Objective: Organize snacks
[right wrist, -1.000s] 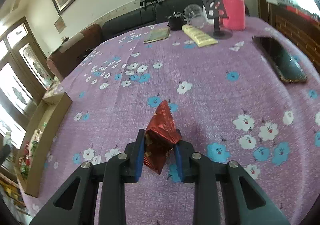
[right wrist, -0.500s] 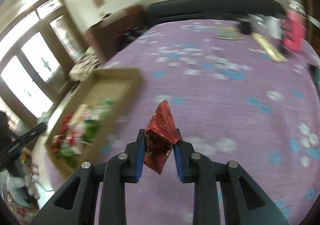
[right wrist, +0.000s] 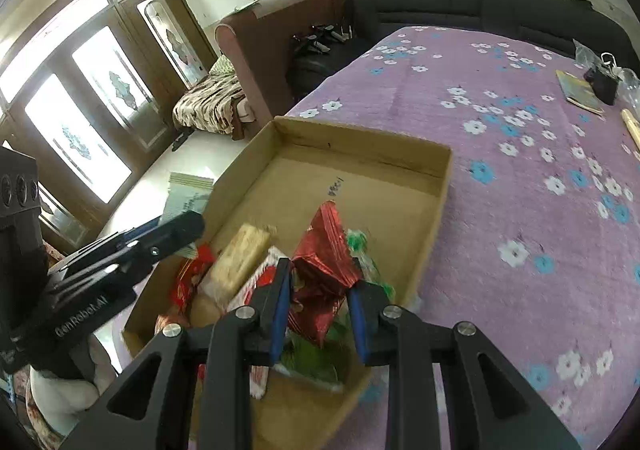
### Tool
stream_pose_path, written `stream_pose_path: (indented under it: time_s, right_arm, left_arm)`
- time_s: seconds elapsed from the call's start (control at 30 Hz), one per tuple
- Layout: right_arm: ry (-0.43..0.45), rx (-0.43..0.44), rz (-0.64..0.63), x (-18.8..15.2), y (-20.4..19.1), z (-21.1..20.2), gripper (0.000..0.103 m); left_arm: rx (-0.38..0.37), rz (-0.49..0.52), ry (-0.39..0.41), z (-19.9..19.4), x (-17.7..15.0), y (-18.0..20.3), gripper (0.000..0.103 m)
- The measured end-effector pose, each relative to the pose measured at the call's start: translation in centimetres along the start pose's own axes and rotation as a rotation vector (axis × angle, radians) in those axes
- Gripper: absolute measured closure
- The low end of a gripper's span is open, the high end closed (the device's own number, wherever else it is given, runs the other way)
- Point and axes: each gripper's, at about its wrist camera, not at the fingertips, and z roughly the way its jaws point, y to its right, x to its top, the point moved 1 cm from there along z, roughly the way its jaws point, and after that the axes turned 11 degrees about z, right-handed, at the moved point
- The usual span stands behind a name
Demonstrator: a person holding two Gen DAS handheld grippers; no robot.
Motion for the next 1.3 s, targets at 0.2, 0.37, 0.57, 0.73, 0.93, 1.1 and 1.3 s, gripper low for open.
stream_pose_path:
  time_s: [0.2, 0.37, 0.57, 0.73, 0.93, 1.1, 1.3]
  right_arm:
    - [-0.038, -0.003, 0.046, 0.7, 0.4, 2.3, 0.077]
    - [-0.055, -0.002, 0.054, 1.2, 0.6, 3.5, 0.077]
    - [-0.058, -0.001, 0.045, 1.3, -0.1, 4.2, 0.076]
    - [-0.017, -0.009, 0.016, 1.1, -1.0, 3.6, 0.068]
    - [0.055, -0.004, 0.017, 1.1, -0.8, 0.8, 0.053]
    - [0.089, -0.003, 0.024, 0.2, 0.2, -1.4, 0.051]
    - [0.112, -0.02, 0.04, -2.0, 1.8, -3.7, 0.044]
  left_arm:
    - [0.015, -0.01, -0.04, 2.1, -0.1, -0.6, 0.082]
    - [0.015, -0.016, -0.048, 2.4, 0.2, -0.8, 0.082]
    - [0.023, -0.012, -0.048, 2.3, 0.3, -0.9, 0.082]
    - [0.049, -0.001, -0.035, 2.0, 0.4, -0.4, 0.064]
    - [0.093, -0.015, 0.006, 0.3, 0.6, -0.6, 0.037]
    - [0.144, 0.005, 0.044, -1.8, 0.5, 0.2, 0.03]
    - [0.274, 0.038, 0.141, -5.7, 0.0, 2.1, 0.012]
